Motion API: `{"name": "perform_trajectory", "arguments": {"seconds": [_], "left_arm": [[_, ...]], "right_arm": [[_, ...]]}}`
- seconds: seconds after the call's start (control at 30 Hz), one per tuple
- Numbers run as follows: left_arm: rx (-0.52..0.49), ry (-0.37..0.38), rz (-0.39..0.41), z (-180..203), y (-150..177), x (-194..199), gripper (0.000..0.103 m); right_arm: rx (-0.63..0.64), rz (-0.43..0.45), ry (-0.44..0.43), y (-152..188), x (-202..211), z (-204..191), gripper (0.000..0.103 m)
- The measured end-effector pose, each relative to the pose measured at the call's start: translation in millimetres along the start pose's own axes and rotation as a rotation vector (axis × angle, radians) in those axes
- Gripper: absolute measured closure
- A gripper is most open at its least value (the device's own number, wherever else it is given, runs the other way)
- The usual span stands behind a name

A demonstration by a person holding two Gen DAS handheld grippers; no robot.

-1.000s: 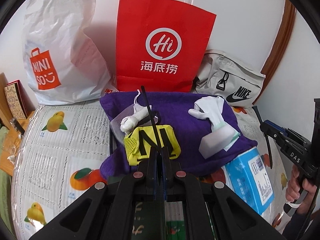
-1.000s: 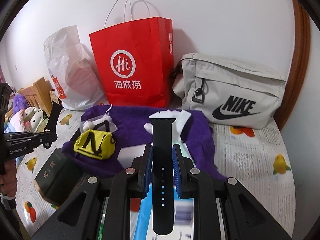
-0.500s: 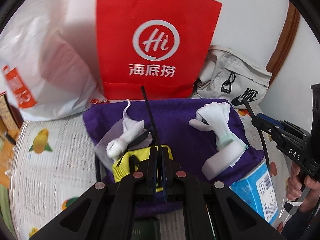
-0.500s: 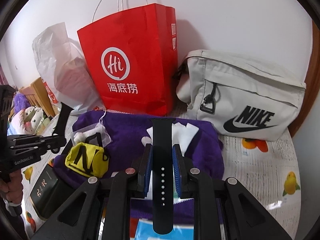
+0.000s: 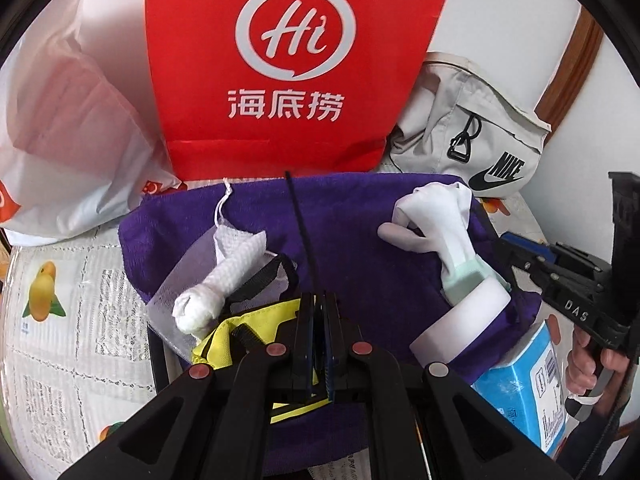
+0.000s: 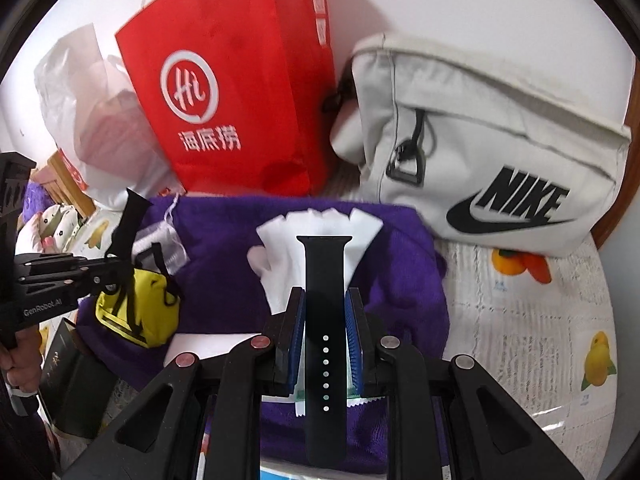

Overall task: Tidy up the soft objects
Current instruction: 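Carry both watch-strap pieces over the purple towel with both tools, then lower the strap pieces onto the towel and open both tools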

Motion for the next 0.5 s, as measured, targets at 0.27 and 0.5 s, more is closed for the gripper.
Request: {"name": "perform_trajectory", "arguments": {"seconds": [0.27, 0.5], "left_arm": [[0.000, 0.007, -0.019, 1, 4, -6, 0.098], [-0.003, 0.004, -0.025, 3, 6, -7, 0.098]], "right_arm": [[-0.008, -0.031, -0.017, 6, -10, 1, 0.083], [0.018, -0.028, -0.002, 5, -13, -3, 0.083]]}}
Point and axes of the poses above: each gripper's, at about its wrist camera, not at the fingertips, and x roughly against the way its jaws point, z to its right, y to its underside, the point moved 8 cm from there along -x, roughly the way its jaws point, and after that the axes turned 12 degrees about z, right-handed, at the moved point
